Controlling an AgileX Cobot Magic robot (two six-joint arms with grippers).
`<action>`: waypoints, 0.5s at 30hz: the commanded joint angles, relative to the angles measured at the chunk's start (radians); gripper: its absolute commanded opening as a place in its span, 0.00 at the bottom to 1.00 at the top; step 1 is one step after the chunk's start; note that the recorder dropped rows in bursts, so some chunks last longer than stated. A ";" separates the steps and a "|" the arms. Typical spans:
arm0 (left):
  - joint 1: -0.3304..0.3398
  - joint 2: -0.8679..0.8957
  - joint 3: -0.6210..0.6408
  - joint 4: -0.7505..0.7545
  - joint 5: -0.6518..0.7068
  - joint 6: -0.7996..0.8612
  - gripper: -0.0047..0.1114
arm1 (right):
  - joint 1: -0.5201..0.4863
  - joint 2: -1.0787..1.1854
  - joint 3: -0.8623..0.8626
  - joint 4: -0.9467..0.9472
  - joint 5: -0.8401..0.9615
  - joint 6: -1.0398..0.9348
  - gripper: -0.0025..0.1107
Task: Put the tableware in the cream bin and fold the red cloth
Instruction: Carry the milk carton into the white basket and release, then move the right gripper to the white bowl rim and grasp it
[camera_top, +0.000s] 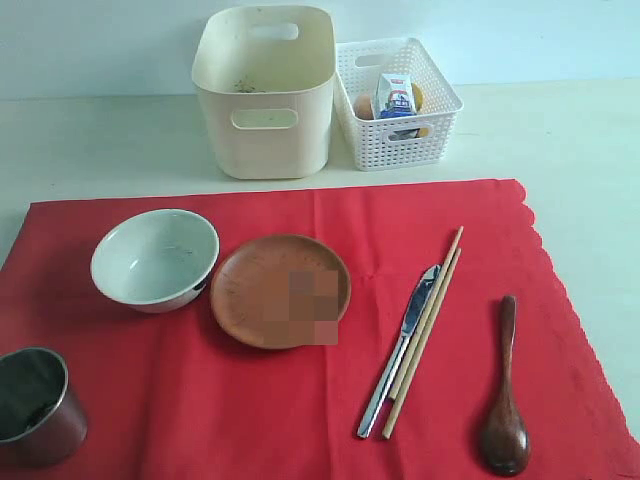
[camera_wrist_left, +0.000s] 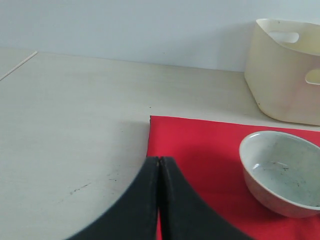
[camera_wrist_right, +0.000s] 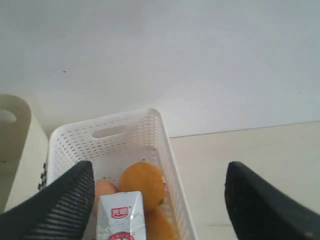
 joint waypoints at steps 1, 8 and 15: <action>0.001 -0.006 -0.001 -0.005 -0.006 0.004 0.05 | -0.002 -0.072 -0.009 0.074 0.104 -0.095 0.55; 0.001 -0.006 -0.001 -0.005 -0.006 0.004 0.05 | 0.034 -0.153 -0.009 0.401 0.203 -0.599 0.22; 0.001 -0.006 -0.001 -0.005 -0.006 0.004 0.05 | 0.168 -0.158 -0.009 0.474 0.319 -0.663 0.02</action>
